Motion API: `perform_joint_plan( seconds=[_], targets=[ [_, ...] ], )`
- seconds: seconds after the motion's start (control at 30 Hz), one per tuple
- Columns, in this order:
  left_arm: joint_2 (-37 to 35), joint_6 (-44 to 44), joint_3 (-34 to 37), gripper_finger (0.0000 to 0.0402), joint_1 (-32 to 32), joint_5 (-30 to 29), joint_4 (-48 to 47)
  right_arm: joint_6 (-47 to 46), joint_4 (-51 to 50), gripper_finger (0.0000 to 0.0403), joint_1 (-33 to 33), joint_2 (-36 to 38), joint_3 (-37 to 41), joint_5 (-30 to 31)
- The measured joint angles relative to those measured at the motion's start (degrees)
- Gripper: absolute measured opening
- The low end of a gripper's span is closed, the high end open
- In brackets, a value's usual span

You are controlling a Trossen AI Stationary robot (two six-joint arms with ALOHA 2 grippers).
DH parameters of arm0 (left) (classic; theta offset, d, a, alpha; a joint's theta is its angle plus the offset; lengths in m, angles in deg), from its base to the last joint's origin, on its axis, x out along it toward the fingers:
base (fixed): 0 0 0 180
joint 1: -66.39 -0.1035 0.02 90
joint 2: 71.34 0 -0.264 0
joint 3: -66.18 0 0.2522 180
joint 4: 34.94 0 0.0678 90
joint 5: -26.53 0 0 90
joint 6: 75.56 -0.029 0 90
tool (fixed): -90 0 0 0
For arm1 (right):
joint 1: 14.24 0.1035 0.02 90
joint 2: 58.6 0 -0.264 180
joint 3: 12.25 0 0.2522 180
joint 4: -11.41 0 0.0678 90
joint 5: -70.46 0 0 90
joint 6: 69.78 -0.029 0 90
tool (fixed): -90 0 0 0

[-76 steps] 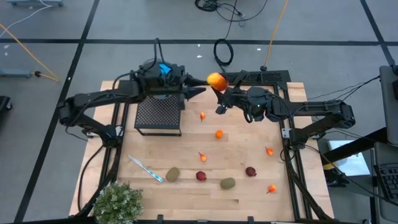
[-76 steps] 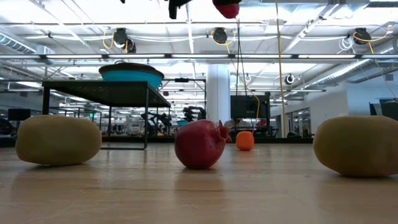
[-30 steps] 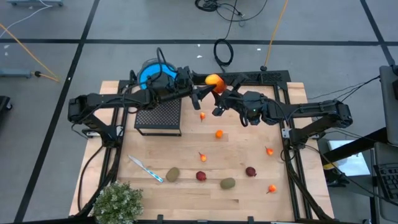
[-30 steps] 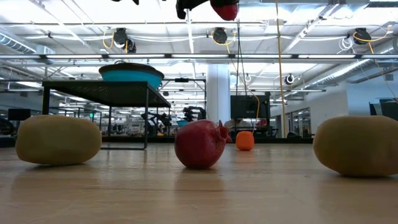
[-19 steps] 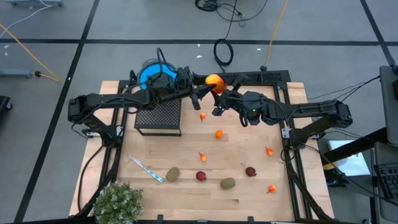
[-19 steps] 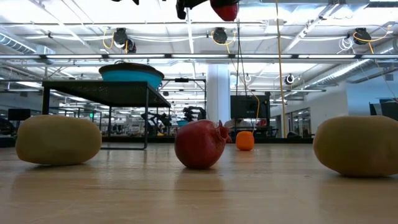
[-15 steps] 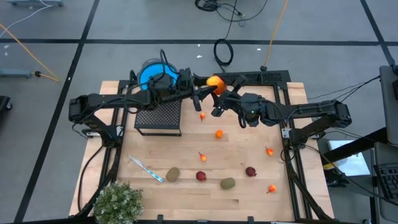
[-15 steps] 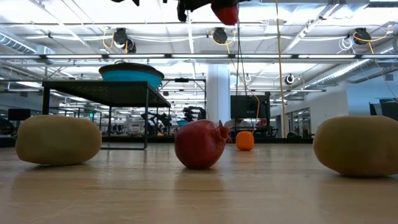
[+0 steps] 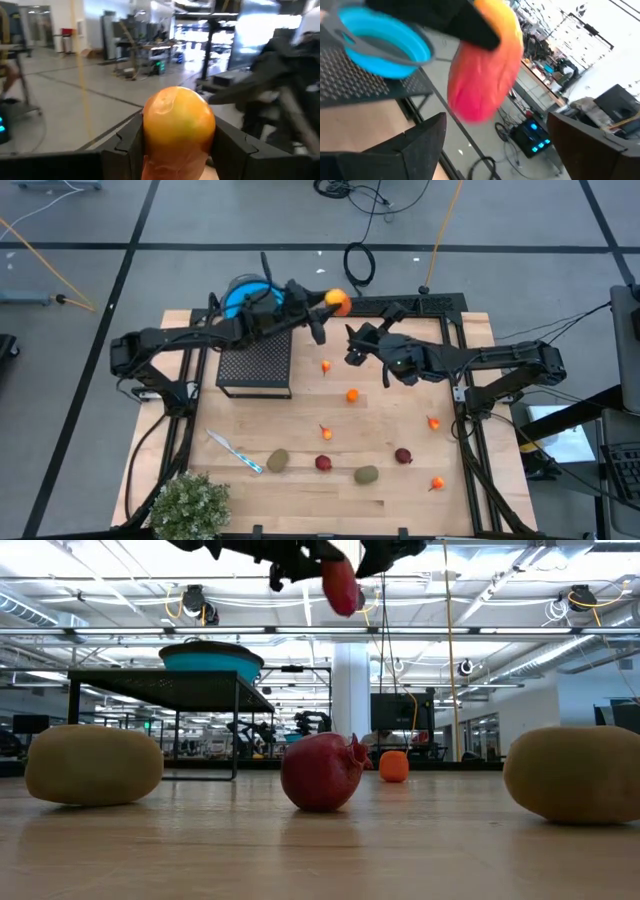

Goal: Pick & Place Fruit
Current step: Put the mango into the blue strainer bowl on the shelf

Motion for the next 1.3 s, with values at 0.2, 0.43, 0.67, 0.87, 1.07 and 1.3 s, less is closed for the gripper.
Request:
perform_joint_plan(
  seconds=[0.2,0.43,0.67,0.87,1.07,1.3],
  targets=[
    [-3.41,3.35,0.00,0.0165,-3.50,1.76,-2.95,-8.33,-15.12,0.0338,-0.65,1.45,0.01,1.76],
    [-7.69,17.97,0.00,0.0164,-8.57,16.45,-4.53,-20.90,-26.88,0.0331,-3.53,7.68,8.18,-11.31],
    [-8.60,30.70,0.00,0.0167,-10.31,29.19,-3.00,-23.48,-19.08,0.0329,-5.11,19.55,22.95,-25.26],
    [-8.70,38.78,-0.02,0.0165,-8.44,33.71,0.67,-27.30,-12.59,0.0329,-5.77,31.26,32.83,-36.72],
    [-8.73,45.47,-0.02,0.0164,-5.40,38.56,8.92,-28.45,-7.64,0.0328,-5.66,38.71,39.46,-38.75],
    [-8.71,46.63,-0.02,0.0166,0.37,41.39,23.05,-28.40,-5.25,0.0310,-5.66,42.40,42.91,-38.73]
  ],
)
